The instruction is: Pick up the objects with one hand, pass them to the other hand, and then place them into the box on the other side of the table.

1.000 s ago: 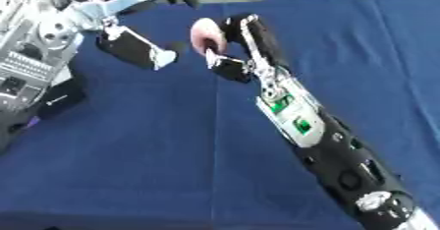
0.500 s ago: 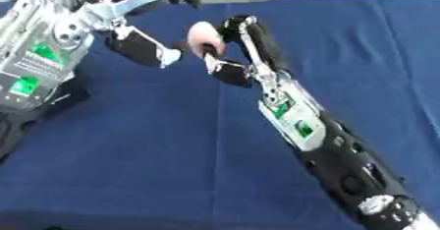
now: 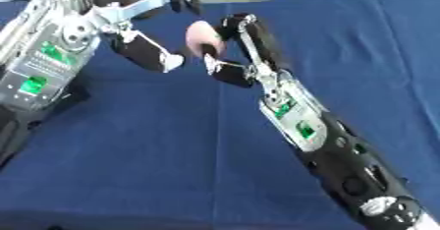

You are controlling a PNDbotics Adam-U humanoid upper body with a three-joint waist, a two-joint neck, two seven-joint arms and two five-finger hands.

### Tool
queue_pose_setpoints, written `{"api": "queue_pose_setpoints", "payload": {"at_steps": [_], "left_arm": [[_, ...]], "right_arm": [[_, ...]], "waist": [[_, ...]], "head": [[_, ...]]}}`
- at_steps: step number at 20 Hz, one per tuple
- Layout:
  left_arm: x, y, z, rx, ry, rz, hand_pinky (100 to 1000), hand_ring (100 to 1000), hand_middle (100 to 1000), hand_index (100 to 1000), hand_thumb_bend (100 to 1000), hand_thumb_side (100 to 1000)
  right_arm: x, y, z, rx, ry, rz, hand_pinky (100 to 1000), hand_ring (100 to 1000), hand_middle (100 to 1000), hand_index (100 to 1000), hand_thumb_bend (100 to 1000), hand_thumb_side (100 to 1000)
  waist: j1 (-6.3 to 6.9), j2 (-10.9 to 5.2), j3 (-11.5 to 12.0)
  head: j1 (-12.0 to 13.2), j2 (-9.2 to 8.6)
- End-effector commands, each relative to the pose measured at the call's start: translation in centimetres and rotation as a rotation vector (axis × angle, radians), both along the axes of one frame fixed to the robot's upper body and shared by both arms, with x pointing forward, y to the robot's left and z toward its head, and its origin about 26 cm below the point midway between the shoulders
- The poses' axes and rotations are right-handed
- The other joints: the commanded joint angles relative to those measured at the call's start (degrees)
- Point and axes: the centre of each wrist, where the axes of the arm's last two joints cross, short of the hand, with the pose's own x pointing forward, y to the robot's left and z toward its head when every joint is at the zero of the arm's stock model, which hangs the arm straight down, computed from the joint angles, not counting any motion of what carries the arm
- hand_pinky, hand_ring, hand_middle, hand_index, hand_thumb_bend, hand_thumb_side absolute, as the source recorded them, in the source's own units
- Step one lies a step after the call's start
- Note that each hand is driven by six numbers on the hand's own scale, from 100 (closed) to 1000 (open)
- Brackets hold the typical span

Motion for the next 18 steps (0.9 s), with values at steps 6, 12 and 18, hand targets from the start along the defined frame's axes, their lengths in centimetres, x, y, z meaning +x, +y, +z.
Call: {"api": "queue_pose_setpoints", "payload": {"at_steps": [6,12,18], "left_arm": [[1.0,-0.2,-0.3,0.027,-0.013,0.038,793,777,762,816,286,151],[1.6,-0.6,-0.8,0.027,-0.03,0.052,790,774,759,820,285,154],[2.0,-0.7,-1.1,-0.007,-0.053,0.074,782,766,752,827,295,176]], "right_arm": [[-0.4,0.2,1.8,0.011,-0.062,0.035,657,604,465,469,100,100],[-0.5,0.3,1.6,0.017,-0.061,0.06,655,604,465,468,100,101],[-0.4,0.4,1.4,0.02,-0.056,0.071,654,603,465,467,100,105]], "waist": [[0.1,-2.32,-0.16],[0.1,-2.32,-0.21],[0.11,-2.27,-0.34]], "head": [[0.42,0.35],[0.57,0.35],[0.69,0.35]]}}
